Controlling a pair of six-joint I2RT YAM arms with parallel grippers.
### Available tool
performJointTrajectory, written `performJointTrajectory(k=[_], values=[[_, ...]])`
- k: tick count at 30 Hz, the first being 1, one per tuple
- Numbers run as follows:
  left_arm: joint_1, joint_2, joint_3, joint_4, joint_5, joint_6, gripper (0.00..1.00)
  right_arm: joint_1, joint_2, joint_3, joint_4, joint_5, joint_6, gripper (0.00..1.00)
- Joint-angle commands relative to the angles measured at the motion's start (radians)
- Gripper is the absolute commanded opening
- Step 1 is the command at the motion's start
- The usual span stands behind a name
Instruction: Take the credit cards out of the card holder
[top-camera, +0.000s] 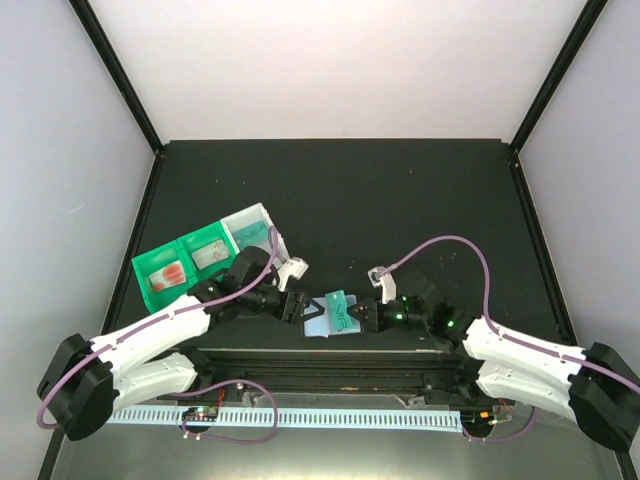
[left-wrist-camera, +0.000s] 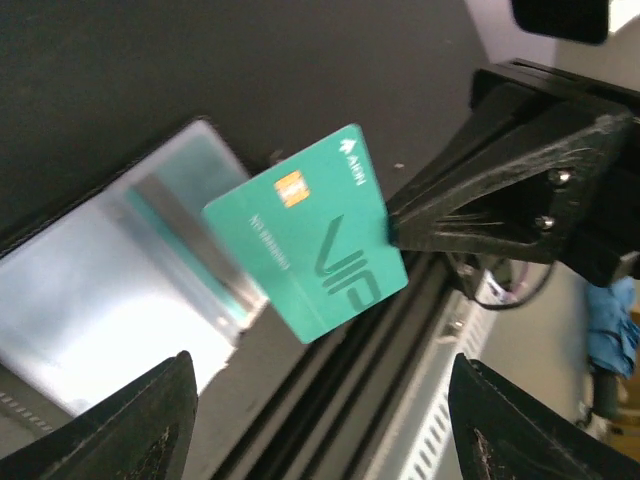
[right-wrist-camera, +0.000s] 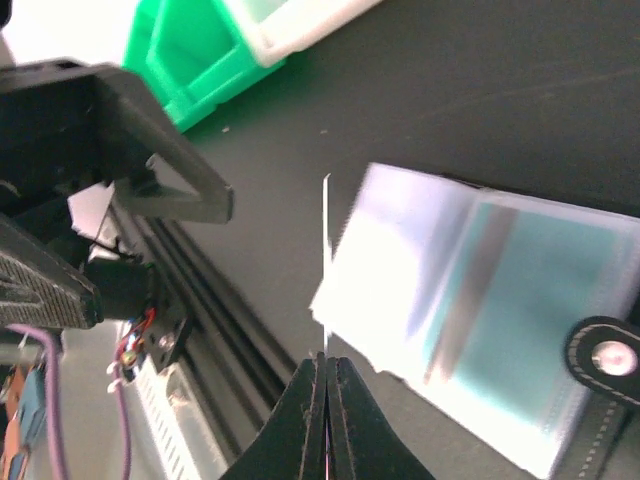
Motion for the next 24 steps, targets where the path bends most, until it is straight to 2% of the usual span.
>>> performJointTrajectory(k=[1,5,17,19,24], values=[[-0.003,-0.028,0.109,-0.117,0.136,0.11,0.71,-0.005,-0.072,0.036,-0.072,-0.139,-0.097,0.01],[0.001,-0.032,0.175,-0.247,0.058,0.136,0.71,-0.005,-0.122,0.014,-0.04,-0.242,-0.093,0.01],[0.003,0.036,0.155,-0.183,0.155,0.13,0.71,-0.004,-0.108,-0.036,0.137,-0.393,-0.023,0.01],[0.004,0.042,0.147,-0.168,0.171,0.124,0.67,-0.004,-0.105,-0.038,0.15,-0.4,-0.017,0.01],[0.003,0.04,0.124,-0.117,0.231,0.096,0.42,-0.005,-0.098,-0.042,0.175,-0.397,0.0,0.01]])
